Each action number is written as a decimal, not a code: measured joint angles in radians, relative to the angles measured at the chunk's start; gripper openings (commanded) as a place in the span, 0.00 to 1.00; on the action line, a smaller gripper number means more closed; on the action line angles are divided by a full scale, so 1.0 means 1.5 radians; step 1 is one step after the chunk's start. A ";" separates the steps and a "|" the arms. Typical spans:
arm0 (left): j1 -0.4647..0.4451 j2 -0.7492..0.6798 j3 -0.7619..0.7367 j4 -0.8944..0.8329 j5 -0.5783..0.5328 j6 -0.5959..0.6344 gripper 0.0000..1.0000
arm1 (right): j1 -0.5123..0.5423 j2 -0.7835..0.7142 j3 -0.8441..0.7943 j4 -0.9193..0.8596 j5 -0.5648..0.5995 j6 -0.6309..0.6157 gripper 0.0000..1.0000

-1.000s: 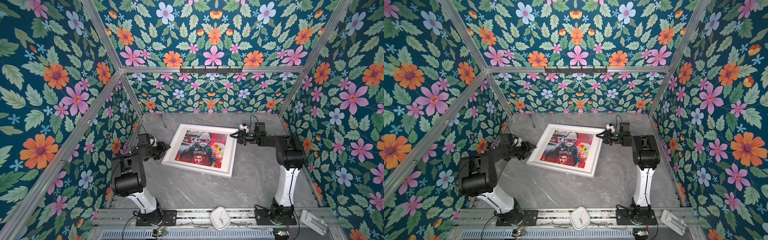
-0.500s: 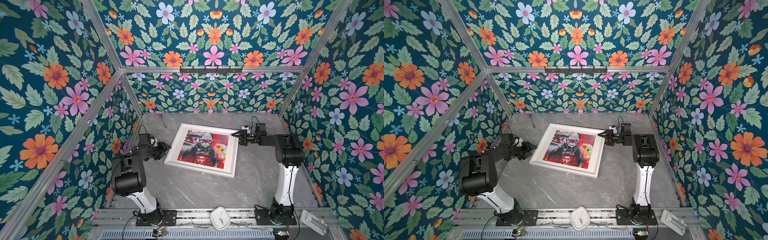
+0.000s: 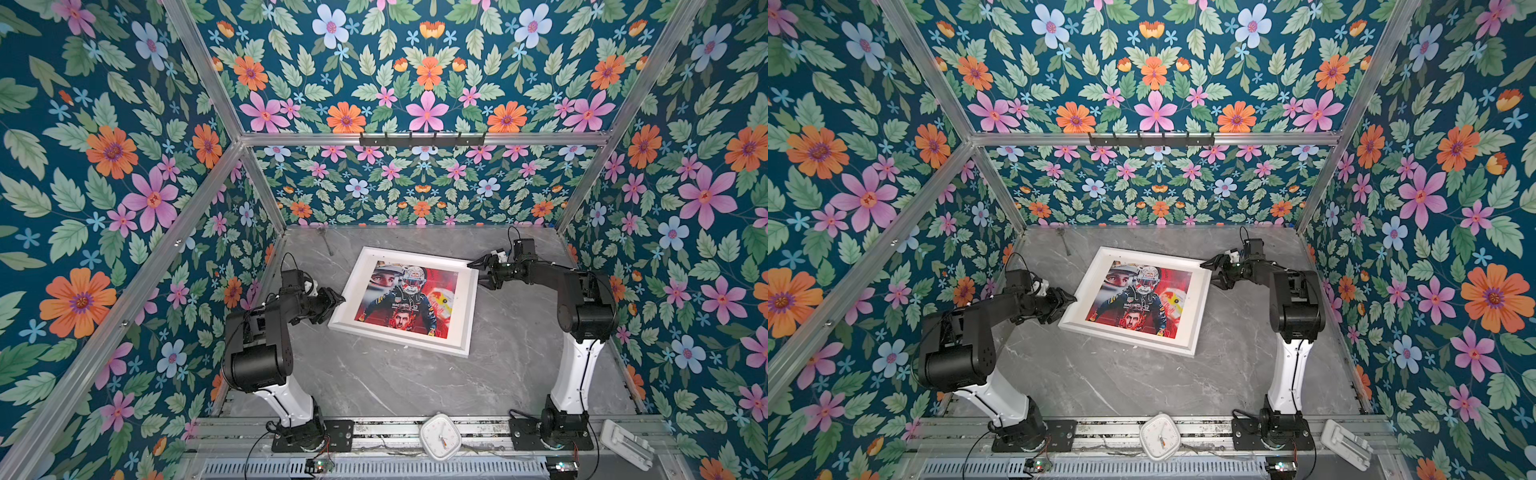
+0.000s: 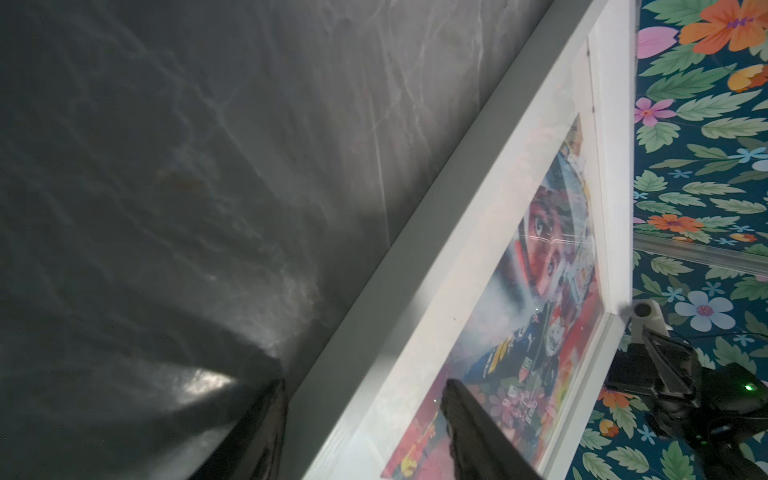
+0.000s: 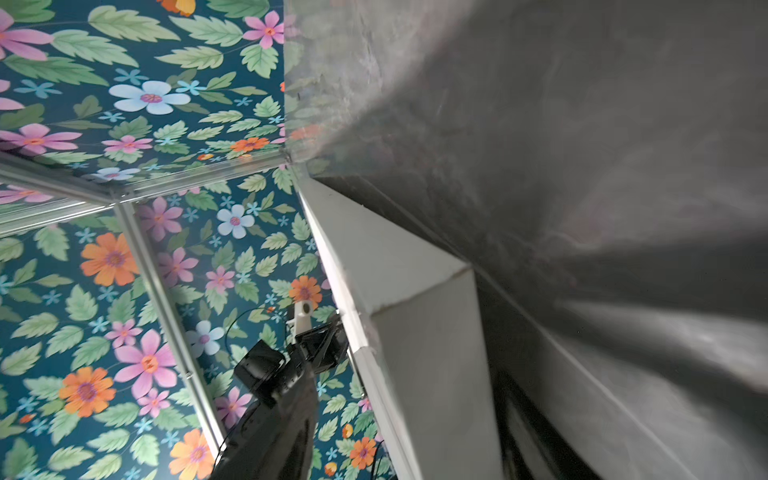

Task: Put the photo into the frame
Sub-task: 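Pinch opposite frame corners with both grippers and square the frame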

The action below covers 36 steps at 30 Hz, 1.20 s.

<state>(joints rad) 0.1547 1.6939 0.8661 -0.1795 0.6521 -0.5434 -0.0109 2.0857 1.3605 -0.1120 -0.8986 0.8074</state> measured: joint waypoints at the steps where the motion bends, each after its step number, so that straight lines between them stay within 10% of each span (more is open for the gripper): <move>1: -0.003 -0.001 -0.003 0.000 -0.001 0.000 0.63 | -0.001 -0.004 0.008 -0.023 0.019 -0.008 0.69; 36: -0.128 -0.094 -0.082 -0.013 -0.047 -0.025 0.61 | 0.066 -0.251 -0.254 -0.160 0.268 -0.152 0.75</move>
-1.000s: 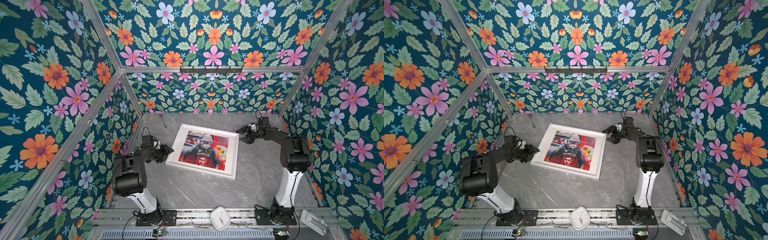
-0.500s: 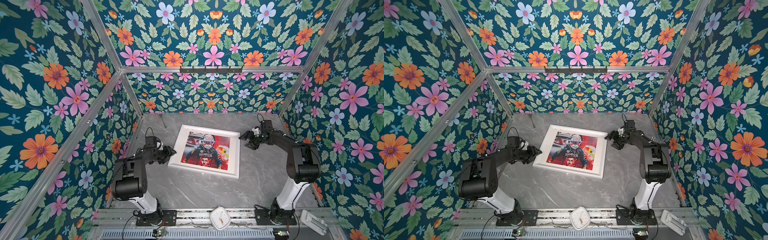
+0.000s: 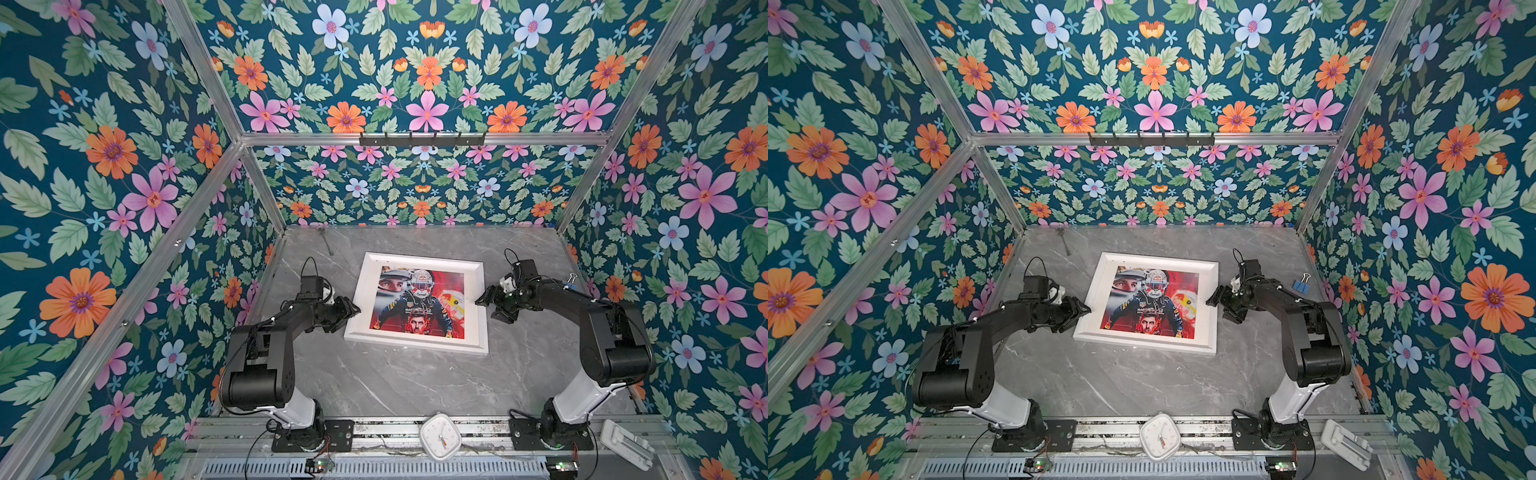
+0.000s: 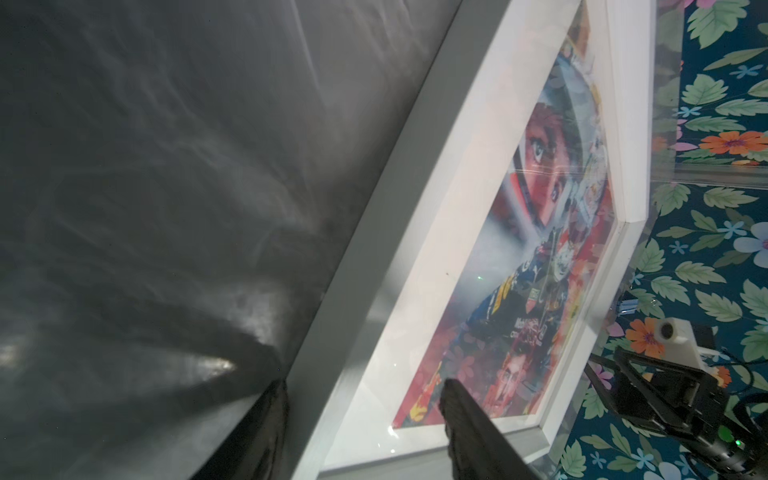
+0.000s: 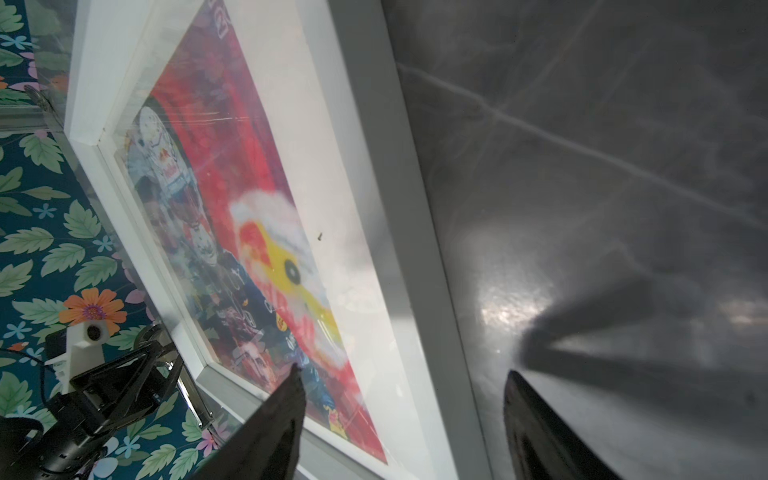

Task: Put the photo into the frame

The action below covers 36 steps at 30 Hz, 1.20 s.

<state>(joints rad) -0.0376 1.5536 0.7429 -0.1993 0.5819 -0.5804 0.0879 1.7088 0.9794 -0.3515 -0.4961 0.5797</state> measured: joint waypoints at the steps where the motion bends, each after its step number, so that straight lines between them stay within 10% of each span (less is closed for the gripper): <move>1: -0.008 -0.001 -0.003 0.003 -0.003 -0.007 0.61 | 0.000 0.008 0.008 0.000 0.002 -0.004 0.75; 24: -0.090 -0.037 -0.042 0.047 -0.065 -0.097 0.62 | -0.003 0.131 0.178 -0.028 0.056 -0.045 0.75; 36: -0.088 -0.047 0.081 -0.063 -0.179 -0.040 0.85 | -0.016 0.078 0.170 -0.046 0.072 -0.058 0.79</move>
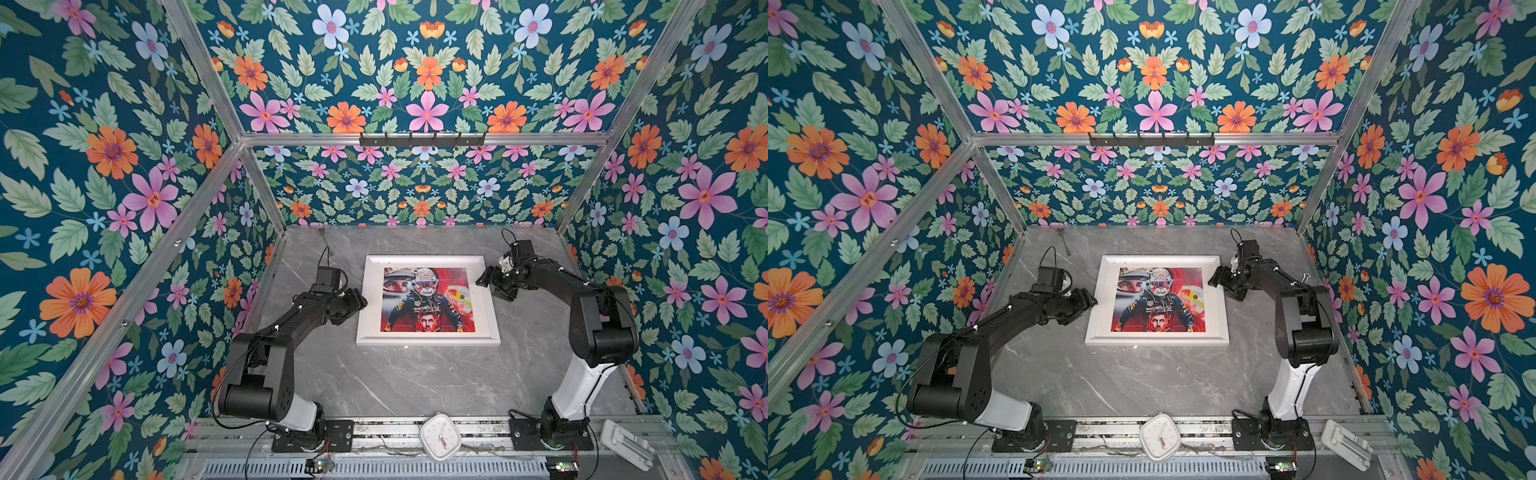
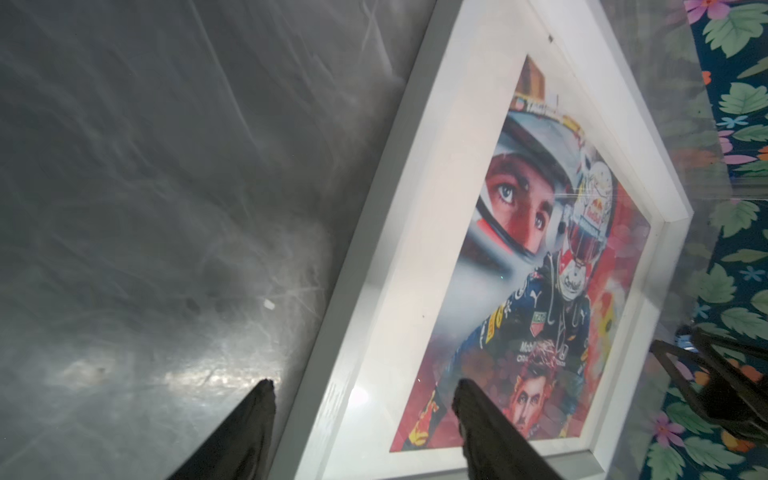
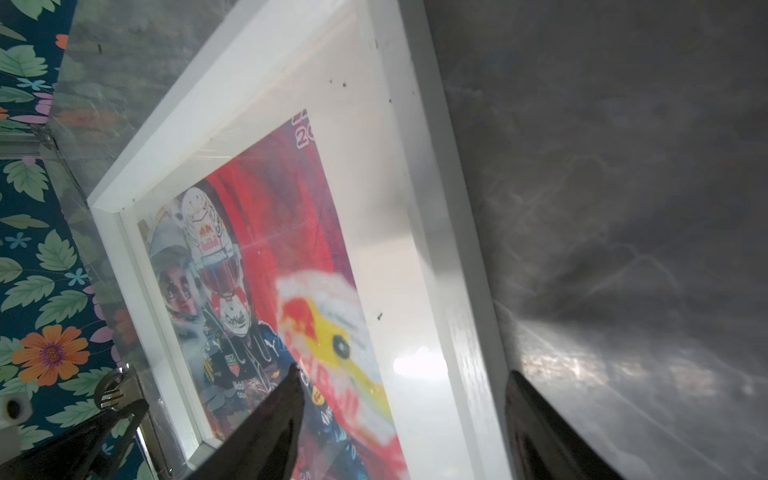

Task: Put the photo into the frame

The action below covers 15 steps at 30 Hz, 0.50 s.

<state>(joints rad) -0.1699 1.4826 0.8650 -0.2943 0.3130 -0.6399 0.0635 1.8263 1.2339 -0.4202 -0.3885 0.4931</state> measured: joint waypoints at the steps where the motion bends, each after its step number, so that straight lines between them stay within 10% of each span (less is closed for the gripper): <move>1: 0.000 -0.005 0.011 -0.012 -0.015 0.012 0.91 | -0.001 -0.014 -0.006 -0.002 0.007 -0.003 0.81; 15: 0.002 -0.130 -0.002 0.105 -0.259 0.211 1.00 | -0.001 -0.351 -0.260 0.126 0.192 -0.096 0.99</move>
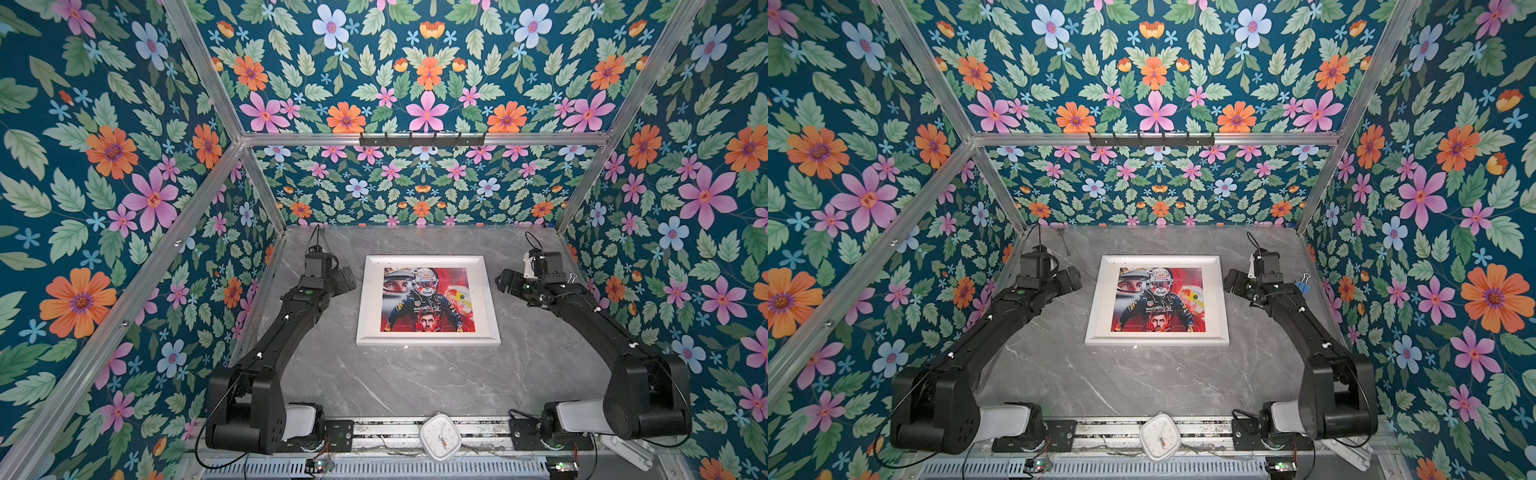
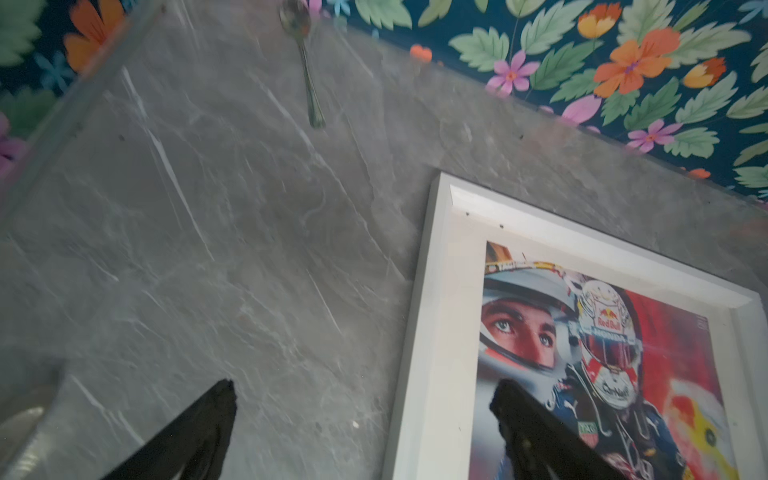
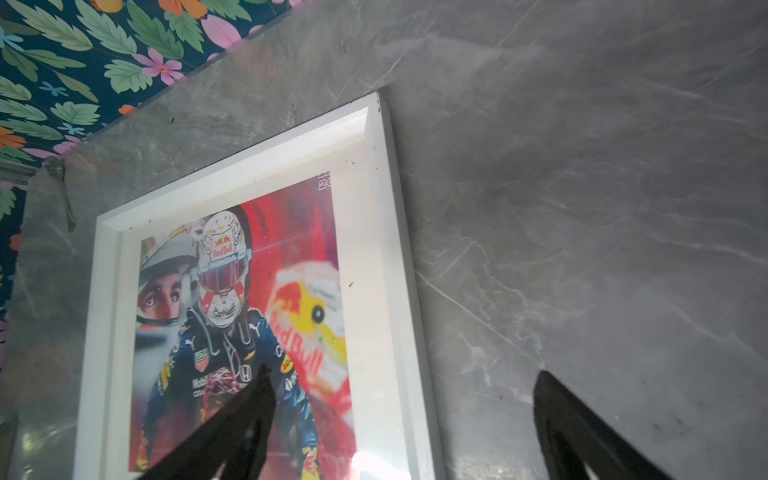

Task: Put the photo into the frame

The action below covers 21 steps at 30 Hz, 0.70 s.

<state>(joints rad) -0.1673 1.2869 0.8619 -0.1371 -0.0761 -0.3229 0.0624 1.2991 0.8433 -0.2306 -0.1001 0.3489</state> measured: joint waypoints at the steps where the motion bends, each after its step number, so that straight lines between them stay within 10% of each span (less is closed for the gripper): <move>1: 0.001 -0.010 -0.029 0.038 -0.016 0.023 1.00 | 0.000 -0.018 -0.027 0.024 0.014 -0.012 0.99; 21: 0.036 0.164 -0.420 0.819 -0.139 0.234 0.99 | -0.001 0.025 -0.308 0.537 0.172 -0.215 0.99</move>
<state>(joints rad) -0.1131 1.5326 0.2321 1.0908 -0.2840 0.0288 0.0616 1.3365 0.3817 0.5743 0.1574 0.0261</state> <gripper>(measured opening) 0.995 0.993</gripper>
